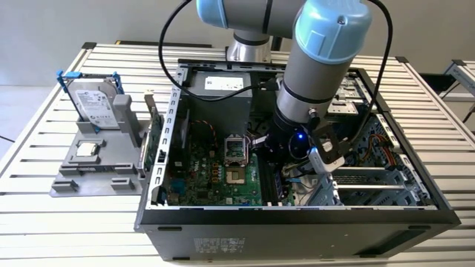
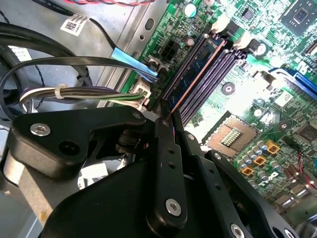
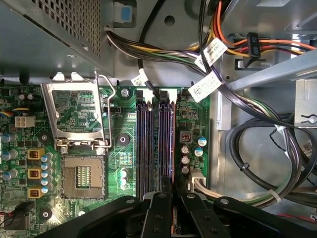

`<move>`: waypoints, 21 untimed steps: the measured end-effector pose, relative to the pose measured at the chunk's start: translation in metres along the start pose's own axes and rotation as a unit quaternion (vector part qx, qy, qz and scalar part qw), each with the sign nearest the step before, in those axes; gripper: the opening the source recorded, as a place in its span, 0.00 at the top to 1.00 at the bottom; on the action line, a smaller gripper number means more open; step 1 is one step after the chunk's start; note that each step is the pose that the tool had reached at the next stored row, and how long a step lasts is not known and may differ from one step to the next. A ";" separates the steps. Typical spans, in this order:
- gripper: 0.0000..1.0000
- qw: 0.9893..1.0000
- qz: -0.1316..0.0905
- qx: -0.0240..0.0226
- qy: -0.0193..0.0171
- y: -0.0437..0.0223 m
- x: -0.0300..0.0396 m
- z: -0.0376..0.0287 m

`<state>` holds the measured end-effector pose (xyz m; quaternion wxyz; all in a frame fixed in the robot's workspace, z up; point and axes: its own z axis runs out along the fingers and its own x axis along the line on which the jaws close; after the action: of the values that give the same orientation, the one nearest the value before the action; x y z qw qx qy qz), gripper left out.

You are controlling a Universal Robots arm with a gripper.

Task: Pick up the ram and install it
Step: 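Insert the ram into the slot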

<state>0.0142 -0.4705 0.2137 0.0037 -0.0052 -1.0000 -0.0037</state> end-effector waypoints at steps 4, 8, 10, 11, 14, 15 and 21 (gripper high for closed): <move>1.00 1.000 0.000 0.000 0.000 0.0000 0.0000 0.0001; 0.00 1.000 0.000 0.000 0.000 0.0000 0.0000 0.0001; 0.00 1.000 0.000 0.000 0.000 0.0000 0.0000 0.0002; 0.00 1.000 0.000 0.000 0.000 0.0000 0.0000 0.0002; 0.00 1.000 0.000 0.000 0.000 0.0000 0.0000 0.0003; 0.00 1.000 0.000 0.000 0.000 0.0000 0.0000 0.0003; 0.00 1.000 0.000 0.001 0.000 0.0000 0.0000 0.0003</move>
<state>0.0142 -0.4705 0.2134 0.0037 -0.0052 -1.0000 -0.0031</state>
